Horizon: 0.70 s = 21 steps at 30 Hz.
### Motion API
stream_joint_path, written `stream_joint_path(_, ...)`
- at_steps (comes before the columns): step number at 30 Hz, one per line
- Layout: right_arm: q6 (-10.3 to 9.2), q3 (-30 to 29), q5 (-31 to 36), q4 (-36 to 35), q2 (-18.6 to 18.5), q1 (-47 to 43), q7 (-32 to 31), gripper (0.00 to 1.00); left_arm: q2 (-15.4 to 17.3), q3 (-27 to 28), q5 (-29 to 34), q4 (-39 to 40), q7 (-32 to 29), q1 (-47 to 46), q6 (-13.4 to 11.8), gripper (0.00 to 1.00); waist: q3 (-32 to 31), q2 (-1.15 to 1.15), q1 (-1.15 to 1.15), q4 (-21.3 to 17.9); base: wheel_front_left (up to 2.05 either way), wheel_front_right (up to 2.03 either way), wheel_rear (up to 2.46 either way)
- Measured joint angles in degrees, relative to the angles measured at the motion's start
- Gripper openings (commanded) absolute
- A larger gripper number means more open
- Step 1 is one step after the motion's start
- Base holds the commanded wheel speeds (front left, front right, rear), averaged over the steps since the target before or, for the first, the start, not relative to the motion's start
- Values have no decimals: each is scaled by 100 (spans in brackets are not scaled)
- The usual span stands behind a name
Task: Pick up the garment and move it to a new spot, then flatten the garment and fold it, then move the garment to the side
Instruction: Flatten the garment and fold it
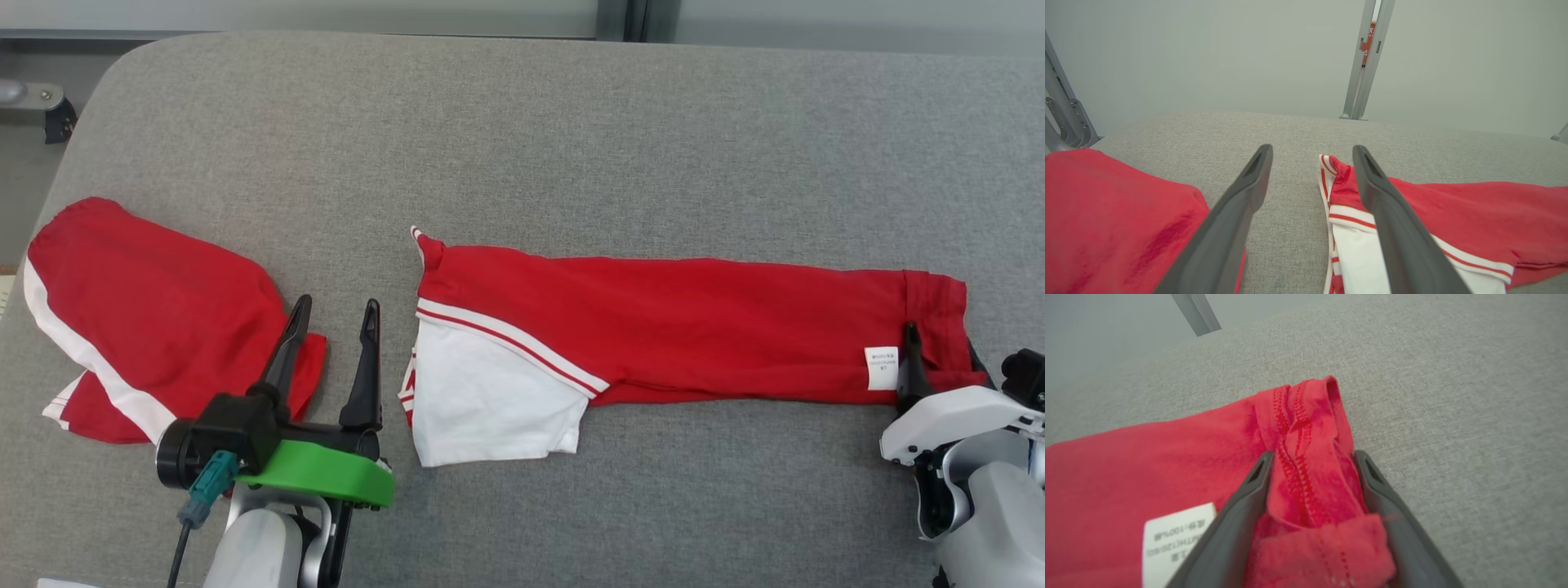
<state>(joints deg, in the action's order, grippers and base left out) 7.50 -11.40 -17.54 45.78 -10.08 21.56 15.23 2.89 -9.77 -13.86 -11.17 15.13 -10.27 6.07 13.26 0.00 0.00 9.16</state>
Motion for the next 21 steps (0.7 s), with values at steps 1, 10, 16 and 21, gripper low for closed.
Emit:
stream_joint_path(1,0,22,-22,43,1,16,1,0,0,0,0,0,0,0,0,100,-6,0,0,-8,0,0,0)
stream_joint_path(10,12,-38,-245,155,-171,51,-1,0,0,11,0,14,0,-1,-12,100,-42,0,0,-77,0,0,0)
stream_joint_path(16,7,-698,-7,270,-577,21,-10,0,0,22,13,14,0,3,-12,100,-121,0,0,-131,0,0,0)
stream_joint_path(21,4,-1051,267,204,-681,18,-10,0,-1,32,13,-7,0,28,-12,100,-250,0,0,-181,0,0,0)
